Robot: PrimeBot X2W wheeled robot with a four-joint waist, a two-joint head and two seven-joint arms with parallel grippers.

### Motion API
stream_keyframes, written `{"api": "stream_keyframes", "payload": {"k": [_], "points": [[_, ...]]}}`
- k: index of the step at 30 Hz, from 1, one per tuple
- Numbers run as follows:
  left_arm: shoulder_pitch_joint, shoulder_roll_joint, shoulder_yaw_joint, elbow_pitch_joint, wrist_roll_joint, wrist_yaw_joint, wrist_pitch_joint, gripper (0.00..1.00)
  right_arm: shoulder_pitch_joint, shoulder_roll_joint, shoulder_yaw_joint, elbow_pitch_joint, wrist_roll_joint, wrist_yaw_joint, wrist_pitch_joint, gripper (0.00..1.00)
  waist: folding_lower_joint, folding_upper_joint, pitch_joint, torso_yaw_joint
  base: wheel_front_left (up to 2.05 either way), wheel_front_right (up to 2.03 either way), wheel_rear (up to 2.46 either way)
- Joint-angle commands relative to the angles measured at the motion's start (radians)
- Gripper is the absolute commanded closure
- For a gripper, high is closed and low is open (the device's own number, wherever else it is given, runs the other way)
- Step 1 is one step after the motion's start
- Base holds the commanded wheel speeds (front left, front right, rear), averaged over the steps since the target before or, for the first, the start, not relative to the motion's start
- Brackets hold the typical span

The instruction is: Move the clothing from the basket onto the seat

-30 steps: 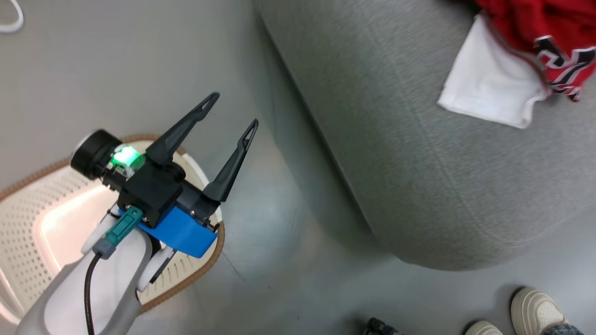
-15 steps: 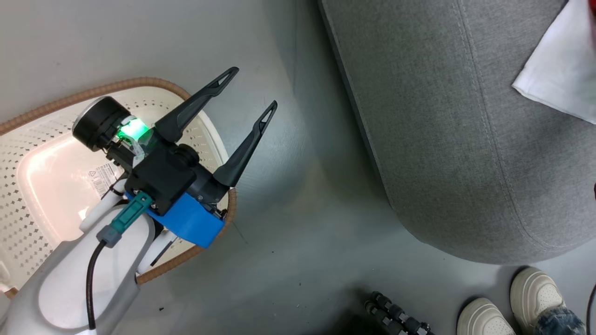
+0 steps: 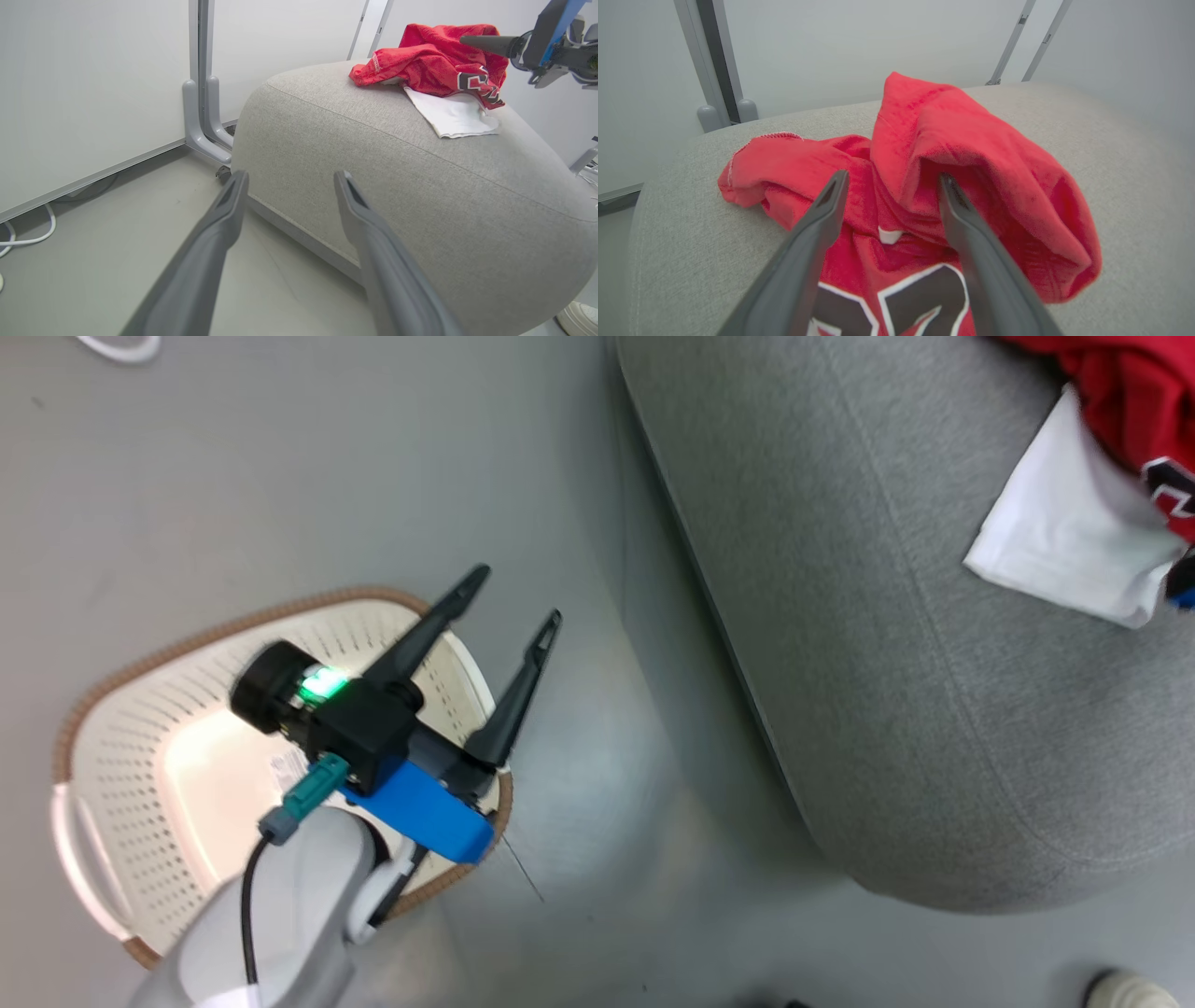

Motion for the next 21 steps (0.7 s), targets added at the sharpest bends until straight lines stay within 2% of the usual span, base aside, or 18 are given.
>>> {"api": "stream_keyframes", "payload": {"k": [1, 7, 9, 14, 21], "points": [[0.033, -0.035, 0.016, 0.005, -0.009, 0.003, -0.006, 0.0, 0.054, -0.008, 0.019, -0.016, -0.011, 0.0, -0.004, 0.0, -0.0001, 0.0, -0.16, 0.054, 0.0, 0.0, 0.0], [0.173, -0.118, 0.111, 0.027, -0.019, -0.001, -0.006, 0.0, 0.215, 0.013, 0.103, -0.125, -0.023, 0.0, 0.014, 0.0, -0.0001, 0.0, -0.352, 0.115, 0.0, 0.0, 0.0], [0.247, -0.145, 0.159, 0.037, -0.011, -0.003, -0.006, 0.0, 0.305, 0.034, 0.143, -0.201, -0.023, 0.0, 0.033, 0.0, -0.0001, 0.0, -0.428, 0.148, 0.0, 0.0, 0.0], [0.35, -0.171, 0.221, 0.039, -0.006, -0.003, -0.006, 0.0, 0.461, 0.082, 0.194, -0.347, -0.014, 0.0, 0.072, 0.0, -0.0001, 0.0, -0.519, 0.21, 0.0, 0.0, 0.0], [0.444, -0.186, 0.313, 0.047, 0.006, -0.003, -0.005, 0.0, 0.665, 0.136, 0.21, -0.542, -0.047, 0.0, 0.119, 0.0, -0.0001, 0.0, -0.595, 0.314, 0.0, 0.0, 0.0]]}}
